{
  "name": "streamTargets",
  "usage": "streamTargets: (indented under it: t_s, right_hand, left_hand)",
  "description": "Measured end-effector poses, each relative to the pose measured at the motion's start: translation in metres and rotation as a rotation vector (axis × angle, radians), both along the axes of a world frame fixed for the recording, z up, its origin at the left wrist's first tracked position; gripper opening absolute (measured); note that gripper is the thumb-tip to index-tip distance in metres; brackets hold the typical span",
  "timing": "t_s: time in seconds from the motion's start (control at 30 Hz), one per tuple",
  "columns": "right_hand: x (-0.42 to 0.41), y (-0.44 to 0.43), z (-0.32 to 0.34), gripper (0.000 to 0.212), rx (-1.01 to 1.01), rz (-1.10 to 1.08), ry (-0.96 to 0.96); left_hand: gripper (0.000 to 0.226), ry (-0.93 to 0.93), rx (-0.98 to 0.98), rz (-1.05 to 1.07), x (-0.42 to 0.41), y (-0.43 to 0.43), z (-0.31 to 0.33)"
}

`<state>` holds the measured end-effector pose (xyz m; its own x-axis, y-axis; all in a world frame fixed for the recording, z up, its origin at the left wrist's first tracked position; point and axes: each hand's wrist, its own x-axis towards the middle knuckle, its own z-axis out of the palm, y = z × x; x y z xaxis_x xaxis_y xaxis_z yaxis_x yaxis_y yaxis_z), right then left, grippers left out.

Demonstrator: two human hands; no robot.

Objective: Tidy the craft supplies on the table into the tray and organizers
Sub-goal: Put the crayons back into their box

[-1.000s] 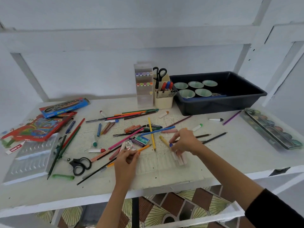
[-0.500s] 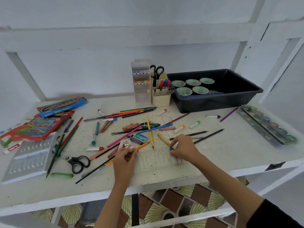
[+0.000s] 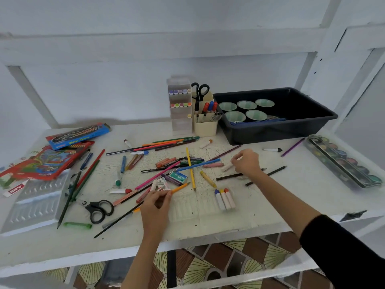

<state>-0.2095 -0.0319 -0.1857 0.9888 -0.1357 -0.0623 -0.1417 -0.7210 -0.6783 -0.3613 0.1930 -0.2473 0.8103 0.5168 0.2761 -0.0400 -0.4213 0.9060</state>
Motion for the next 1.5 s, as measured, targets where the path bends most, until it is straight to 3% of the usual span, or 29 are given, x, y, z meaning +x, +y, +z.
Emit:
streamTargets:
  t_s: [0.2,0.37,0.47,0.67,0.87,1.3,1.5]
  right_hand:
    - [0.019,0.016,-0.014,0.031,0.015,-0.078,0.124]
    - [0.024,0.024,-0.02,0.022,0.039,-0.088,0.129]
    - [0.022,0.022,-0.015,0.015,0.139,-0.1,0.141]
    - [-0.007,0.027,0.023,0.028,0.34,0.055,0.152]
    - [-0.053,0.039,0.037,0.02,0.155,0.368,0.37]
    - [-0.083,0.044,0.0,0.035,-0.197,0.347,0.146]
    - [-0.095,0.042,-0.011,0.028,-0.437,0.427,0.08]
  left_hand:
    - [0.008,-0.003,-0.031,-0.022,0.001,0.002,-0.001]
    - [0.007,-0.009,0.012,-0.035,0.005,0.002,-0.002]
    - [0.006,0.003,0.03,-0.039,0.006,0.001,-0.004]
    - [0.005,0.023,0.03,-0.036,0.006,0.0,-0.004]
    - [0.004,0.025,0.04,-0.04,0.005,-0.001,-0.002]
    - [0.004,0.034,0.072,-0.024,0.005,-0.001,-0.005]
    - [0.003,0.027,0.076,-0.028,0.005,-0.002,-0.002]
